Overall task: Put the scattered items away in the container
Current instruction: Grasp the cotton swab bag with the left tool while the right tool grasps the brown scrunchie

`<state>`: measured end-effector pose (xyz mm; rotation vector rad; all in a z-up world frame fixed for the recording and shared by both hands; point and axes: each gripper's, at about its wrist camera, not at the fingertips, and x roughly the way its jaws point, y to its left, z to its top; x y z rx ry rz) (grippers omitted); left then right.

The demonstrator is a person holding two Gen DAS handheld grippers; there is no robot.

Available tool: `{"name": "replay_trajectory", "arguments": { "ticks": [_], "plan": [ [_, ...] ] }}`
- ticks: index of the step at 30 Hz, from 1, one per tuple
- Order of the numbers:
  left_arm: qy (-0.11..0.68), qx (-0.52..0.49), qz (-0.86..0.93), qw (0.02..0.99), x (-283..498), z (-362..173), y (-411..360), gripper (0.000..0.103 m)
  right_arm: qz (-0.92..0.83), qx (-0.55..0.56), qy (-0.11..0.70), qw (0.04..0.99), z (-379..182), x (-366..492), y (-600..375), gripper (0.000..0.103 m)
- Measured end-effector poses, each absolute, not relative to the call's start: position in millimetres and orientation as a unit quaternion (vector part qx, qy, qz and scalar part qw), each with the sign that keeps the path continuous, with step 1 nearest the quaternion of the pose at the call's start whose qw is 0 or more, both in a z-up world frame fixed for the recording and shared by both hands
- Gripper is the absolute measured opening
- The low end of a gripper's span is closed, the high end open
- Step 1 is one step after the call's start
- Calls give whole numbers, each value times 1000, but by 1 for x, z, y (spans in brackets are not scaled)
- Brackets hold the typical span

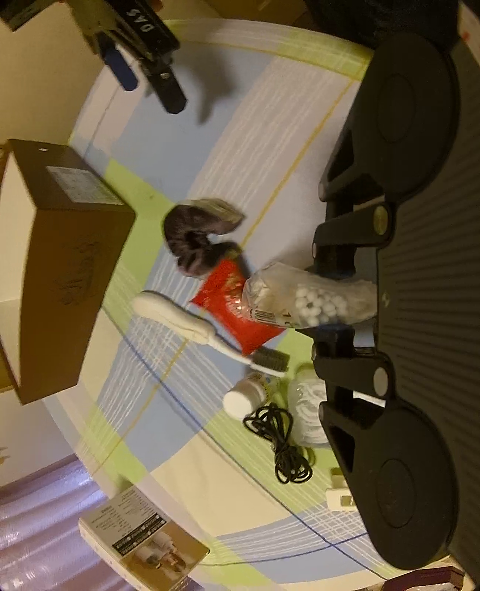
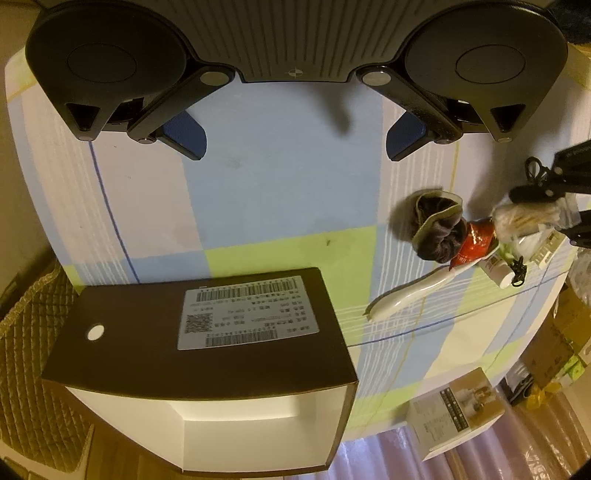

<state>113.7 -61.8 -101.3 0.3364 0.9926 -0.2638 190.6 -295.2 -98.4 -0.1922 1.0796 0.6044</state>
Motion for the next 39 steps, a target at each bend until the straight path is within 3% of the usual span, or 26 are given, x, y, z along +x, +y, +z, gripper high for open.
{"name": "replay_trajectory", "arguments": {
  "ticks": [11, 19, 23, 32, 34, 39],
  "plan": [
    [457, 63, -47, 886, 100, -64, -38, 17, 390, -111, 462, 789, -89, 189, -262, 100],
    [446, 1, 16, 895, 93, -54, -16, 17, 456, -154, 446, 754, -103, 189, -210, 81],
    [444, -16, 31, 895, 92, -53, -10, 17, 466, -179, 439, 747, -114, 192, -190, 77],
    [448, -18, 32, 893, 93, -55, -15, 17, 484, -212, 438, 727, -132, 190, -171, 43],
    [449, -19, 30, 893, 95, -55, -15, 17, 485, -215, 437, 726, -130, 188, -173, 30],
    [452, -18, 23, 892, 99, -58, -19, 17, 477, -210, 451, 725, -126, 190, -188, 21]
  ]
}}
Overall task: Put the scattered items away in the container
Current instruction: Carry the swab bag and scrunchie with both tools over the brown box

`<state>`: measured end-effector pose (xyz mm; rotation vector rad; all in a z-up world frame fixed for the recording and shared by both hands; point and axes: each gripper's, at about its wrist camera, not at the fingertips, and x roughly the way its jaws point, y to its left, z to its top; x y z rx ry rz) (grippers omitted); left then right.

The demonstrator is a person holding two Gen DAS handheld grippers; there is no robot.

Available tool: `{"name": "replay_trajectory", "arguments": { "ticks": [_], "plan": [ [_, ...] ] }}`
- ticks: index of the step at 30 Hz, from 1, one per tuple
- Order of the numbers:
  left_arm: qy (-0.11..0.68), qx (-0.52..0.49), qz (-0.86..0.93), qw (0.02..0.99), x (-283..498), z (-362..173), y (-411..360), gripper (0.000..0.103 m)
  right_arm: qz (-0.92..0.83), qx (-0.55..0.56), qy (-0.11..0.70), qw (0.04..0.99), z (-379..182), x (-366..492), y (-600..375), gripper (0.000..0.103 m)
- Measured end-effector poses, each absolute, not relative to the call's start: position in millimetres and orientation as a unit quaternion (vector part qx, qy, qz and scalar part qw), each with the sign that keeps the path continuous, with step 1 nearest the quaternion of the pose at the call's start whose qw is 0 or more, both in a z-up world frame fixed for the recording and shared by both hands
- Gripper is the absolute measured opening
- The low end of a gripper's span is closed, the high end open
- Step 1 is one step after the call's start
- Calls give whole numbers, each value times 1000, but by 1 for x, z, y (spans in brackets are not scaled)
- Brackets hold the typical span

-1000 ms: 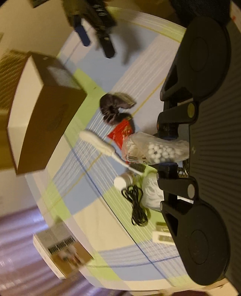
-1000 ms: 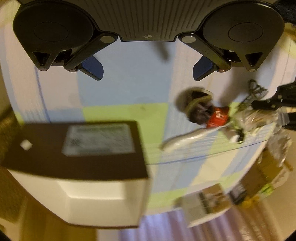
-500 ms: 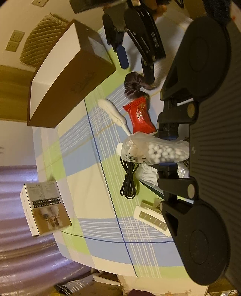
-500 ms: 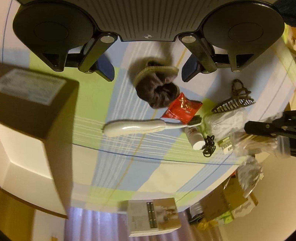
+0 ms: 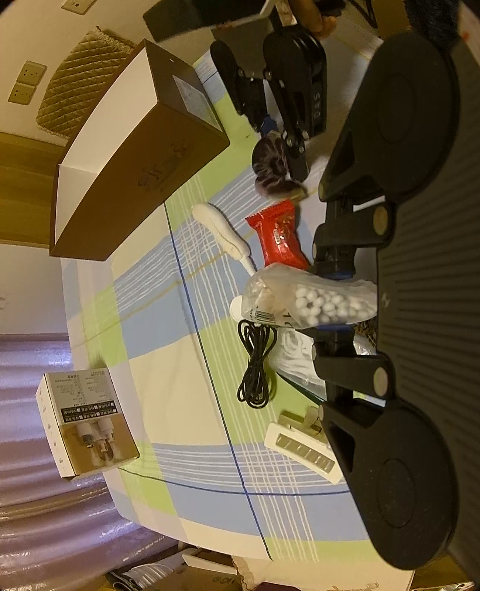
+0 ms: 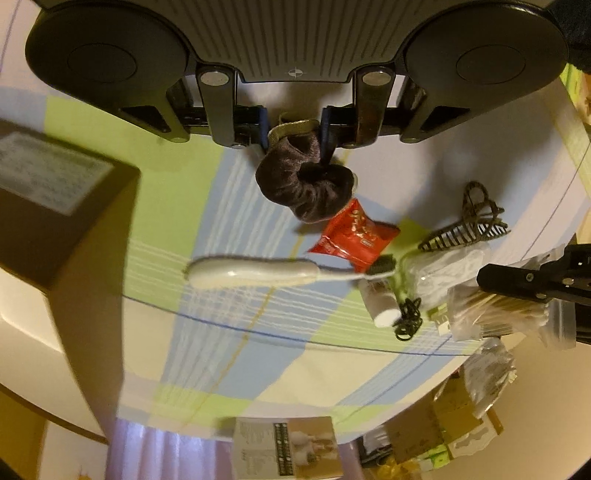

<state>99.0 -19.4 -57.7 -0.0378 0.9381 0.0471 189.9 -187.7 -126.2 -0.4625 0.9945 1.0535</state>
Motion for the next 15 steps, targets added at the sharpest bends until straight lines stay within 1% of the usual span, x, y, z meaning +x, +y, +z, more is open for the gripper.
{"name": "replay_trajectory", "arguments": {
  "ticks": [4, 15],
  "plan": [
    [451, -17, 12, 892, 104, -57, -25, 17, 462, -193, 467, 729, -118, 196, -209, 19],
    [441, -3, -26, 897, 127, -51, -58, 17, 392, -115, 496, 766, -87, 221, -282, 19]
  ]
}}
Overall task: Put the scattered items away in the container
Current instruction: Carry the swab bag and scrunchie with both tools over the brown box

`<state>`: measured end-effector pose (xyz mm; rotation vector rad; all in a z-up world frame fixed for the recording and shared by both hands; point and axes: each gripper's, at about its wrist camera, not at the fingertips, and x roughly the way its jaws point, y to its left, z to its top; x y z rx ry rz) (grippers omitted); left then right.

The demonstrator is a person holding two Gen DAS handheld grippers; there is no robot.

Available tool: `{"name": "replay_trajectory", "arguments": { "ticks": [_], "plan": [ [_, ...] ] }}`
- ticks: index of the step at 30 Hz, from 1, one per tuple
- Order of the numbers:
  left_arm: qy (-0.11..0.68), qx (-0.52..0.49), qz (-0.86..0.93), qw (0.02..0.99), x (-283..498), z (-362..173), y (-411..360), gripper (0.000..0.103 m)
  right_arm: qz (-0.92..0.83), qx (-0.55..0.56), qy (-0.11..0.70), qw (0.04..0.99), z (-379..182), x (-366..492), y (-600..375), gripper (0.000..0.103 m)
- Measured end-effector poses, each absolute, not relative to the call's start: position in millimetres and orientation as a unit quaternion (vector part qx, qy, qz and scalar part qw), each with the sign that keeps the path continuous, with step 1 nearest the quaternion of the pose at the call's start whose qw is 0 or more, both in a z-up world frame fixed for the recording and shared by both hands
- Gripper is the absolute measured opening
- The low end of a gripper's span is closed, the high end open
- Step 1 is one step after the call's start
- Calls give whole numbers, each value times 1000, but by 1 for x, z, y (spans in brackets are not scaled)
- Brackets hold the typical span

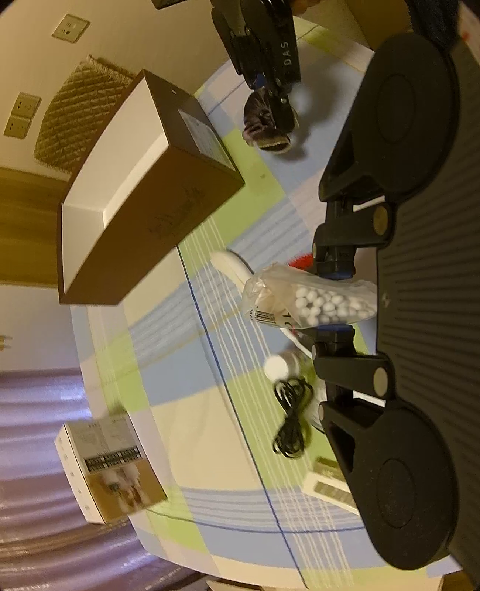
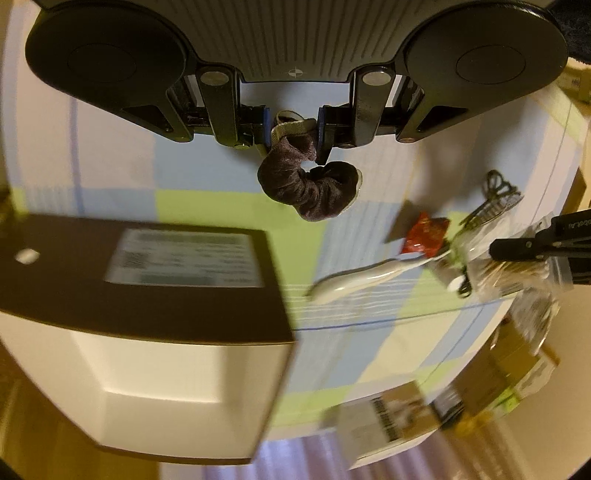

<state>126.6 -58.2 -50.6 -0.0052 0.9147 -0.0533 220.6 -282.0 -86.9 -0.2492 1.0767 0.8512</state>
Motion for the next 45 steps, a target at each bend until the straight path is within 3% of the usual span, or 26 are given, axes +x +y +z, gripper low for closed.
{"name": "replay_trajectory", "arguments": {
  "ticks": [13, 29, 37, 45],
  "plan": [
    [425, 16, -55, 903, 147, -39, -102, 17, 327, -79, 496, 800, -69, 248, -358, 19],
    [371, 25, -106, 922, 197, -3, -164, 17, 364, -22, 420, 831, 8, 305, -391, 19],
    [359, 16, -124, 925, 254, 5, -200, 17, 394, -80, 387, 830, 21, 350, -359, 19],
    [404, -9, -98, 910, 312, -16, -225, 17, 402, -164, 418, 798, -12, 394, -329, 19]
  ]
}}
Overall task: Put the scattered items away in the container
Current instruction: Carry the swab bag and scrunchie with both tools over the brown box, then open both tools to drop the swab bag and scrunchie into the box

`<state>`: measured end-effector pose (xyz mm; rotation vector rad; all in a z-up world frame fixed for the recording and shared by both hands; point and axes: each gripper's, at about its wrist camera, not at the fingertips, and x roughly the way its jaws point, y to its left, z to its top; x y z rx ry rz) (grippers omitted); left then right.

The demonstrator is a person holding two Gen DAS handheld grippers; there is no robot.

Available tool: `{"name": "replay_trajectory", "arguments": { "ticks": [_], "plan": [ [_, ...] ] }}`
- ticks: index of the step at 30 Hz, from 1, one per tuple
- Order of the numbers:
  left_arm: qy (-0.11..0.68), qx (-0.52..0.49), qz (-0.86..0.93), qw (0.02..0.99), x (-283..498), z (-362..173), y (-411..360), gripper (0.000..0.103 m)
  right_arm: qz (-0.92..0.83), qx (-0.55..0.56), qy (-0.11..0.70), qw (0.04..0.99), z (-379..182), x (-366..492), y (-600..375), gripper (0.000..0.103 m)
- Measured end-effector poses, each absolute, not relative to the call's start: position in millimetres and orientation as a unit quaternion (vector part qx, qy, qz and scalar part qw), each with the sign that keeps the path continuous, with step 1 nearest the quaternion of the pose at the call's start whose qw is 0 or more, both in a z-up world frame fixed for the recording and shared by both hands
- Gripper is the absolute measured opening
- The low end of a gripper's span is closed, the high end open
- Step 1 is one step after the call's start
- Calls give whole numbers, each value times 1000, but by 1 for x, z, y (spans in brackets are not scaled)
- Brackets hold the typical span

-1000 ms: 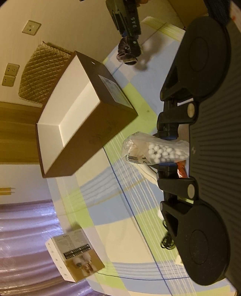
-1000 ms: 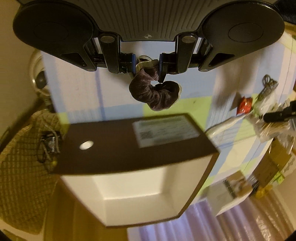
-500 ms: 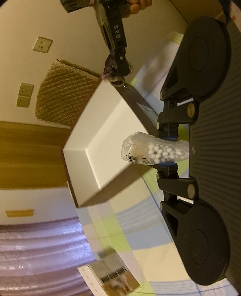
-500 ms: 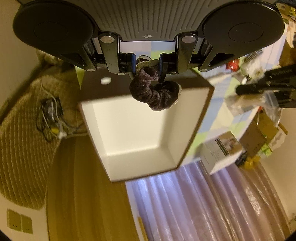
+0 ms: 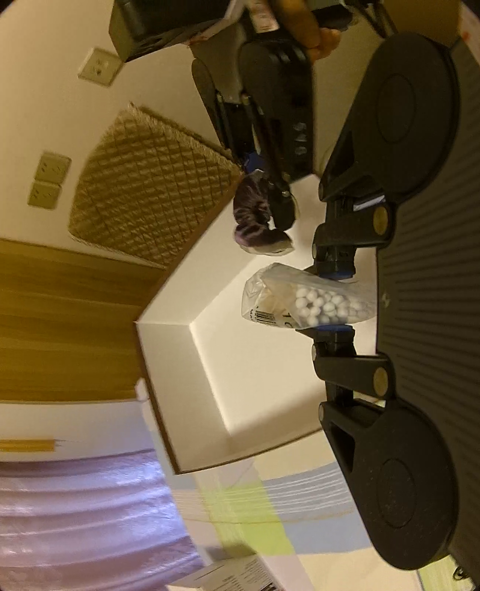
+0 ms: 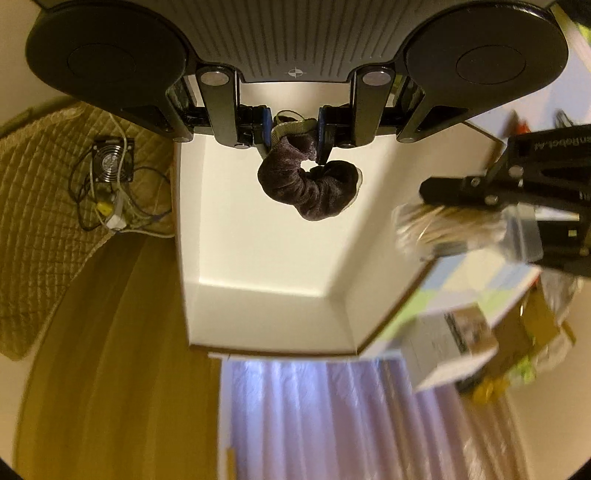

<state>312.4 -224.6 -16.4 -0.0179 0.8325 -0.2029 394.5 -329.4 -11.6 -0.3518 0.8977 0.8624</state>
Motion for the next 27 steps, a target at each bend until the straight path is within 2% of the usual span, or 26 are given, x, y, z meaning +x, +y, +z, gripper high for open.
{"name": "replay_trajectory", "arguments": {
  "ticks": [11, 23, 26, 27],
  "plan": [
    [472, -41, -50, 879, 353, -64, -225, 17, 445, -251, 428, 746, -57, 413, -311, 19],
    [514, -37, -47, 856, 377, -85, -231, 18, 457, -292, 447, 711, -72, 429, -298, 19],
    [520, -34, -51, 852, 378, -87, -232, 24, 459, -295, 451, 706, -73, 431, -296, 20],
    [523, -33, -53, 850, 378, -87, -232, 28, 464, -297, 453, 701, -73, 431, -296, 24]
  ]
}}
